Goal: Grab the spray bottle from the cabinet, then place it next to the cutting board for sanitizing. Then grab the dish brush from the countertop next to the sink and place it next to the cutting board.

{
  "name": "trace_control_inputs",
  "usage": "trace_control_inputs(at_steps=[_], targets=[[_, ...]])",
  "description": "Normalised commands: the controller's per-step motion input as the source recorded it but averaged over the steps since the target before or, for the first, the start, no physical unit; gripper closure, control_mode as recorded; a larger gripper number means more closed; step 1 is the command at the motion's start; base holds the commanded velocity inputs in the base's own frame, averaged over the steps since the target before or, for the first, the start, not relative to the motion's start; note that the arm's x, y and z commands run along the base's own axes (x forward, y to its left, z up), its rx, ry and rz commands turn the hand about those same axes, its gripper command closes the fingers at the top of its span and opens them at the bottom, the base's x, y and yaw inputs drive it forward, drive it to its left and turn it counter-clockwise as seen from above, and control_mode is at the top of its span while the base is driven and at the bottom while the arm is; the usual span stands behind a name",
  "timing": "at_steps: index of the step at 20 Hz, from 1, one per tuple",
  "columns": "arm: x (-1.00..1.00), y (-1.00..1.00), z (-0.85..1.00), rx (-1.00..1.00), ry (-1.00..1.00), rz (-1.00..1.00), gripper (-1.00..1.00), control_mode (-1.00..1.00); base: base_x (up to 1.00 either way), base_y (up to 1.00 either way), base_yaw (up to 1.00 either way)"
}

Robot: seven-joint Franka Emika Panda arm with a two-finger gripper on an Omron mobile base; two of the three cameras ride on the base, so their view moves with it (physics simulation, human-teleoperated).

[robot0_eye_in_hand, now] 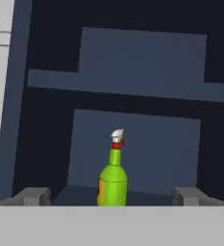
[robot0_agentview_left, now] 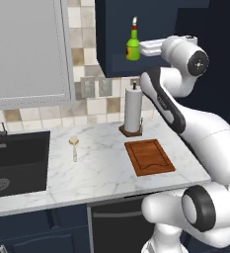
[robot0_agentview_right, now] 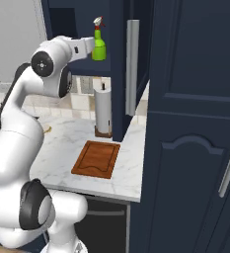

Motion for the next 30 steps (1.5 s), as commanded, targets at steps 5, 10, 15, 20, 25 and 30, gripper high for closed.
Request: trace_control_inputs(at_steps=[5,10,15,20,25,30], targets=[[0.46,-0.13,0.0,0.02,0.0,0.01,-1.0,-1.0,0.0,0.0,0.0],[0.44,-0.2,0.0,0.03,0.0,0.01,-1.0,-1.0,0.0,0.0,0.0],[0.51,-0.02,0.0,0.0,0.0,0.02,-1.0,-1.0,0.0,0.0,0.0],[0.45,0.0,-0.05,0.0,0.0,0.03,-1.0,-1.0,0.0,0.0,0.0],[0.43,-0.01,-0.05,0.0,0.01,0.03,-1.0,-1.0,0.0,0.0,0.0],[0.45,-0.04,-0.04,0.0,0.0,0.04,-1.0,-1.0,0.0,0.0,0.0]])
